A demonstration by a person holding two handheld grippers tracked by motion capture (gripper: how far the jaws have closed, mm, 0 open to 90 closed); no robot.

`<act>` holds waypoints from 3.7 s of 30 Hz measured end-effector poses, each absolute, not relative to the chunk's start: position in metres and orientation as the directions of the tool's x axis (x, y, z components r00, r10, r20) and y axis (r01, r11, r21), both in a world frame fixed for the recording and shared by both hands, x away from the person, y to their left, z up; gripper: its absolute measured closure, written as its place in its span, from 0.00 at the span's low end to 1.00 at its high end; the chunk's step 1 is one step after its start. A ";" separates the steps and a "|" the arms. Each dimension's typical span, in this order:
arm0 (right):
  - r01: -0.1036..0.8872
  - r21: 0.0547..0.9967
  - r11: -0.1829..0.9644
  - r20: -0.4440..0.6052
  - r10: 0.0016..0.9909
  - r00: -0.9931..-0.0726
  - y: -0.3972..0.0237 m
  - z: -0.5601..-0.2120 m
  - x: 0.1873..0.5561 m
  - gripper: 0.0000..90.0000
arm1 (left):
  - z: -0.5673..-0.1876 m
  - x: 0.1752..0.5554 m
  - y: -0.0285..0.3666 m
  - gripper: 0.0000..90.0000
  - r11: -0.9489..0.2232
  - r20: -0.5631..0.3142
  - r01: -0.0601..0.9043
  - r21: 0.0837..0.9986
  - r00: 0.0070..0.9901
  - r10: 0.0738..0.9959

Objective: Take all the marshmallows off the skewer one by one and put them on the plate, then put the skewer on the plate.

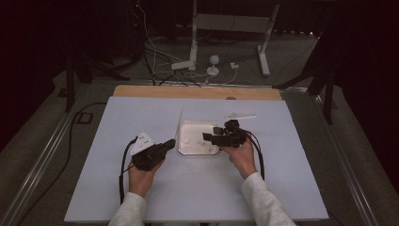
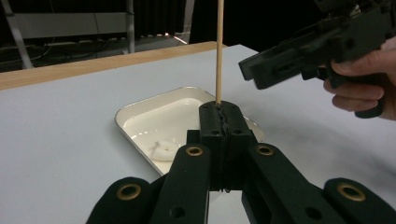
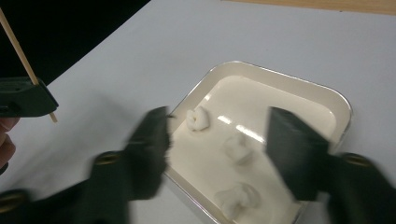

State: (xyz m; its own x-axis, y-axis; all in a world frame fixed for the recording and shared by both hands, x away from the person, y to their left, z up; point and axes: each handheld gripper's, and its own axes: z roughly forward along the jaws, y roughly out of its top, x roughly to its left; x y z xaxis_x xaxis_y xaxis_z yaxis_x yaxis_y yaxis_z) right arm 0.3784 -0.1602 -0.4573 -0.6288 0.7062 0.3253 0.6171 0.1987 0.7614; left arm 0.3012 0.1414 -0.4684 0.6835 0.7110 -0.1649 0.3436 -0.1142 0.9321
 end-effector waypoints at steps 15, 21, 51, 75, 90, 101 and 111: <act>0.517 0.830 0.211 0.258 0.677 -0.690 -0.177 -0.451 0.350 0.00 | -0.451 0.316 0.132 1.00 -0.086 -0.219 0.380 0.921 0.689 0.691; 0.497 0.841 0.213 0.243 0.672 -0.699 -0.190 -0.451 0.337 0.00 | -0.445 0.324 0.127 1.00 -0.075 -0.235 0.386 0.919 0.691 0.683; 0.468 0.864 0.184 0.203 0.724 -0.659 -0.253 -0.456 0.295 0.00 | -0.471 0.358 0.089 1.00 -0.121 -0.265 0.478 0.870 0.661 0.702; 0.477 0.861 0.177 0.207 0.736 -0.645 -0.257 -0.456 0.292 0.00 | -0.510 0.363 0.075 1.00 -0.102 -0.333 0.598 0.795 0.572 0.750; 0.471 0.863 0.183 0.198 0.734 -0.649 -0.255 -0.455 0.291 0.00 | -0.527 0.361 0.076 1.00 -0.073 -0.375 0.664 0.744 0.507 0.776; 0.472 0.862 0.184 0.200 0.733 -0.650 -0.253 -0.455 0.291 0.00 | -0.520 0.358 0.076 0.64 -0.043 -0.371 0.640 0.767 0.498 0.784; 0.471 0.862 0.187 0.197 0.732 -0.652 -0.253 -0.455 0.291 0.00 | -0.512 0.356 0.082 0.40 -0.018 -0.384 0.615 0.788 0.514 0.767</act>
State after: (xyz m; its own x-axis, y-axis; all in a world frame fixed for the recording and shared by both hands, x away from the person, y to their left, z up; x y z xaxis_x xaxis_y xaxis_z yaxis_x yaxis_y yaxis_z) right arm 0.2906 -0.2529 -0.4553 -0.6520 0.7321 0.1974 0.4711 0.1872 0.8620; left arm 0.3559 0.0824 -0.5121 0.5143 0.7668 -0.3840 0.6150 -0.0178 0.7883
